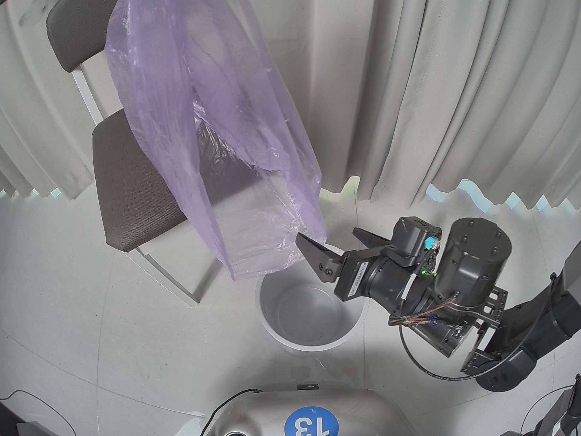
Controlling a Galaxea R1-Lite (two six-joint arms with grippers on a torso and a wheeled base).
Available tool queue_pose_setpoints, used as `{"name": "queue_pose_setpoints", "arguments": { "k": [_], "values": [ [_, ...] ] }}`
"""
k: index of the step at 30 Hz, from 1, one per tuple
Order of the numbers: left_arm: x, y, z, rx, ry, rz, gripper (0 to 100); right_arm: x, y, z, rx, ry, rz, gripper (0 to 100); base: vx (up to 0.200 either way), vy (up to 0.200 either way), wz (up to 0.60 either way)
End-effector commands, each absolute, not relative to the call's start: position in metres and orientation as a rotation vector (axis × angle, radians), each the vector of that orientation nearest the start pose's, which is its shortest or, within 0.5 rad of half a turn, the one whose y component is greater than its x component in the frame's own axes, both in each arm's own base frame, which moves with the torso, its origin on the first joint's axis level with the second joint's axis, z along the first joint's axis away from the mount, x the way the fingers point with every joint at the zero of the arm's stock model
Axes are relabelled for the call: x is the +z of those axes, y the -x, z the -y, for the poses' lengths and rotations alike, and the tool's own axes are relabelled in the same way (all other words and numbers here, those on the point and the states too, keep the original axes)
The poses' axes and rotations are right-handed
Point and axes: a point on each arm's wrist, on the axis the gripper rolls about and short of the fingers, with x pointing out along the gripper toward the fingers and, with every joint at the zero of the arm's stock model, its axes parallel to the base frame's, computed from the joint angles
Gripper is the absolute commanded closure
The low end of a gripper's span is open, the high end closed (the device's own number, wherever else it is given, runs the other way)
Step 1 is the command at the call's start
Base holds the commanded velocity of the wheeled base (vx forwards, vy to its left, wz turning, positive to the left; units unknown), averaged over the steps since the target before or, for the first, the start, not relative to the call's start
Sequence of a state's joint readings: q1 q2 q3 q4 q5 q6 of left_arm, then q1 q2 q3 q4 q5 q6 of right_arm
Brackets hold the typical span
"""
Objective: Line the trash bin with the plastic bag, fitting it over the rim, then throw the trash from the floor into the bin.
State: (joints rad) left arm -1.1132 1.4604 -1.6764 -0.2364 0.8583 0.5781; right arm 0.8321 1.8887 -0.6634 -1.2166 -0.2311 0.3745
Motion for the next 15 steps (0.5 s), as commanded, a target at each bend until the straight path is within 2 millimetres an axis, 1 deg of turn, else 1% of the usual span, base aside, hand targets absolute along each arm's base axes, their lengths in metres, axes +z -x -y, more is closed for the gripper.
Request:
{"name": "queue_pose_setpoints", "arguments": {
  "k": [1,4,11,15],
  "values": [
    [0.4502,-0.1065,0.1794,-0.171,-0.196,0.309,100,0.1324,-0.2295,-0.2522,0.591,-0.373,-0.151,0,0.000,0.000,0.00],
    [0.4512,-0.1060,0.1783,-0.170,-0.194,0.311,100,0.1323,-0.2321,-0.2548,0.561,-0.382,-0.144,0,0.000,0.000,0.00],
    [0.4518,-0.1052,0.1767,-0.170,-0.191,0.313,100,0.1384,-0.2340,-0.2528,0.549,-0.395,-0.121,0,0.000,0.000,0.00],
    [0.4508,-0.1055,0.1772,-0.169,-0.192,0.310,100,0.1415,-0.2356,-0.2594,0.563,-0.454,-0.108,0,0.000,0.000,0.00]
  ]
}}
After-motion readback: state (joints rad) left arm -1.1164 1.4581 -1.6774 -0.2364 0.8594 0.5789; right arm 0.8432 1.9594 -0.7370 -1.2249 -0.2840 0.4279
